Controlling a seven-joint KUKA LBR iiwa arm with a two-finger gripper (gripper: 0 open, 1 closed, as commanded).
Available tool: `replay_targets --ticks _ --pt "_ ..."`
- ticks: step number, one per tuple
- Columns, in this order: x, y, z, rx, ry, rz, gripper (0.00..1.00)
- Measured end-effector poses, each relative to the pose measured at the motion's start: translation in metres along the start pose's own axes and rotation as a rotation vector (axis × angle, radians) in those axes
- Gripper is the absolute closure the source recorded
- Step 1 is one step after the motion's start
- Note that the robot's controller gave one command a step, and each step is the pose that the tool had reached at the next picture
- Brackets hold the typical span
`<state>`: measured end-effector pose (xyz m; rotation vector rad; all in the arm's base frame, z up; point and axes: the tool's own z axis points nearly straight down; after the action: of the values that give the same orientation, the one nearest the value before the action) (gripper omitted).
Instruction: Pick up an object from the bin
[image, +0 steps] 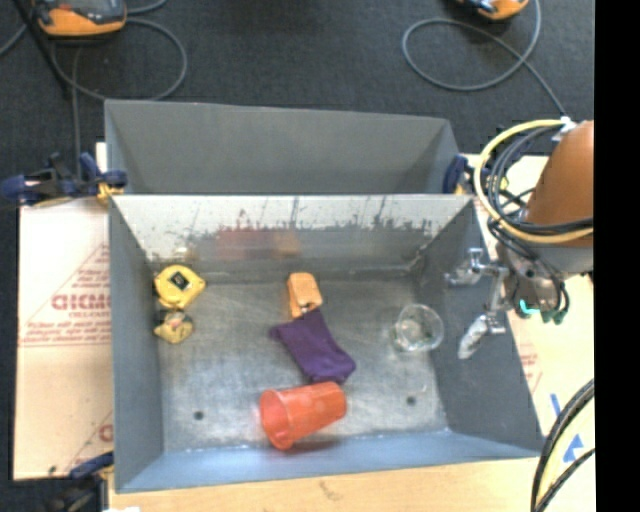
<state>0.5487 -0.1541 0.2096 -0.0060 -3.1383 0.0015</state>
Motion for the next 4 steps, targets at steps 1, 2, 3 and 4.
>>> replay_targets --ticks 1,2,3,4 --pt "-0.002 0.001 -0.005 0.002 -0.008 -0.004 0.0" --pt "-0.019 0.007 -0.003 0.002 -0.008 -0.039 0.0" --pt "-0.032 0.017 -0.003 0.002 -0.009 -0.188 0.0" --pt "-0.045 0.008 0.033 0.003 -0.012 -0.232 0.0"
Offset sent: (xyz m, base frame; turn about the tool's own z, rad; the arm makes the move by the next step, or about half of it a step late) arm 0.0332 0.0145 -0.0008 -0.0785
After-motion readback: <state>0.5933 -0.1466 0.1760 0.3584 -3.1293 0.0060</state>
